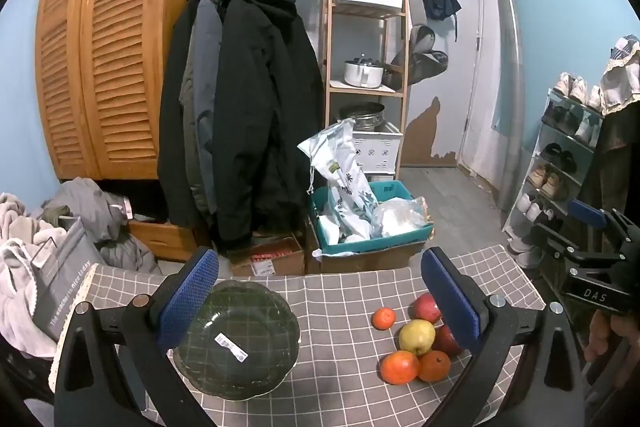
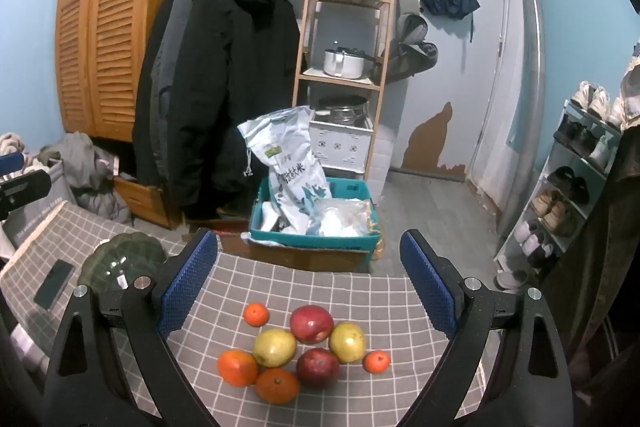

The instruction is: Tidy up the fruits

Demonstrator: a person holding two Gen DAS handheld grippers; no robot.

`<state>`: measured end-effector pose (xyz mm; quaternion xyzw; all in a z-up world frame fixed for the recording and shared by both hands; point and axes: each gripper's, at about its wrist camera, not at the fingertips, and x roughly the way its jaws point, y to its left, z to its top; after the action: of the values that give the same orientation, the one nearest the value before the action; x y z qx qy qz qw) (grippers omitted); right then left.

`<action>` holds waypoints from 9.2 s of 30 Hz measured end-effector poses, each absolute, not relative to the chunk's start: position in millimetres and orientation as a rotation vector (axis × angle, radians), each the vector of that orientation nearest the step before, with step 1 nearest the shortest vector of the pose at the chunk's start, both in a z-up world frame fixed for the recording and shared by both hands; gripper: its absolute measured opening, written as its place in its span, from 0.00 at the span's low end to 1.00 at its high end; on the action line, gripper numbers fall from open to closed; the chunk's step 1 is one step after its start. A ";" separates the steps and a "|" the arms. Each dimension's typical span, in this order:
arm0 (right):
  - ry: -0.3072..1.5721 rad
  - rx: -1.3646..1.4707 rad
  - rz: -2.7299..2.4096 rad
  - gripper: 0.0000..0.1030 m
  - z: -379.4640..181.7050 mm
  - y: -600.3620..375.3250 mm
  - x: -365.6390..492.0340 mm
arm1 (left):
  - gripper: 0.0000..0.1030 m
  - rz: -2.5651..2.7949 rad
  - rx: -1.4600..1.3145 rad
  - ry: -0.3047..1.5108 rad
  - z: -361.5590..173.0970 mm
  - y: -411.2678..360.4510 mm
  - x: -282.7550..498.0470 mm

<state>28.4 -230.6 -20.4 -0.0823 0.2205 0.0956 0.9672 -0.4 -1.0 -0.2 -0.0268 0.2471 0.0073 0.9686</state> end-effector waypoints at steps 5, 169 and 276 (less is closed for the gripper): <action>0.446 -0.168 0.192 0.88 -20.2 -230.0 28.5 | 0.99 0.016 -0.056 0.501 0.0 0.5 -0.6; 1.228 -0.072 0.153 0.87 -280.1 -272.9 137.8 | 0.66 -0.299 -0.012 1.276 -285.6 -121.0 126.8; 0.727 -0.145 0.424 0.71 -102.2 -85.0 108.2 | 0.65 0.078 -0.166 0.759 -107.1 87.7 53.7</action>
<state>108.2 -85.0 -102.2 -0.0704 0.3526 0.2057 0.9102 53.7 87.7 -107.1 -0.0810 0.3701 0.0381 0.9247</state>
